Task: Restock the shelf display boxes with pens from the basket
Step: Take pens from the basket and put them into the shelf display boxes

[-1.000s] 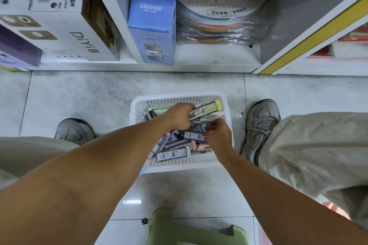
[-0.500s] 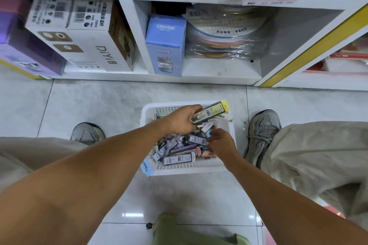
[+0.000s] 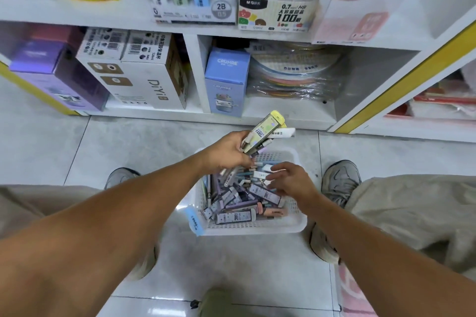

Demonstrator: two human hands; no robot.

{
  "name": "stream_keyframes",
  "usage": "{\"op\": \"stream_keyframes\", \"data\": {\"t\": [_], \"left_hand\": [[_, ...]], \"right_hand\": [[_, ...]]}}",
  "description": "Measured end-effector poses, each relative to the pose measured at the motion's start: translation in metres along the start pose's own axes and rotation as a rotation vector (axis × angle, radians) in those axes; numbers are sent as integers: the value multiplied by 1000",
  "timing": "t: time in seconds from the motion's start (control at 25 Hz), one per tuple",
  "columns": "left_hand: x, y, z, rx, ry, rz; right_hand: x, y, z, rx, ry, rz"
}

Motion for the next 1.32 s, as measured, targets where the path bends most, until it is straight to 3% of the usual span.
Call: {"op": "stream_keyframes", "data": {"t": [0.36,0.56,0.76,1.12,1.32], "left_hand": [[38,-37,46,132,-70,-85],[67,-62,92,130,-1,-105],[105,-114,135,153,-29,27],[157,-180,209,279,-30,300],[164,-223,216,396,-122,301]], "right_hand": [[54,0,-135,-122,-196,-400],[89,16,-198,-118,-451,-261],[125,18,-255,-102,-631,-218],[164,56,-345,282,-897,-189],[157,97,-392,373,-1141,-4]]}}
Point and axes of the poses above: each hand's wrist, its own x-axis away from the middle knuckle, its own y-axis out of the palm, z = x × y, the point moved 3 cm from there along -x, towards the middle knuckle, and after that the axes turned 12 degrees about -x, right-handed, at the moved point
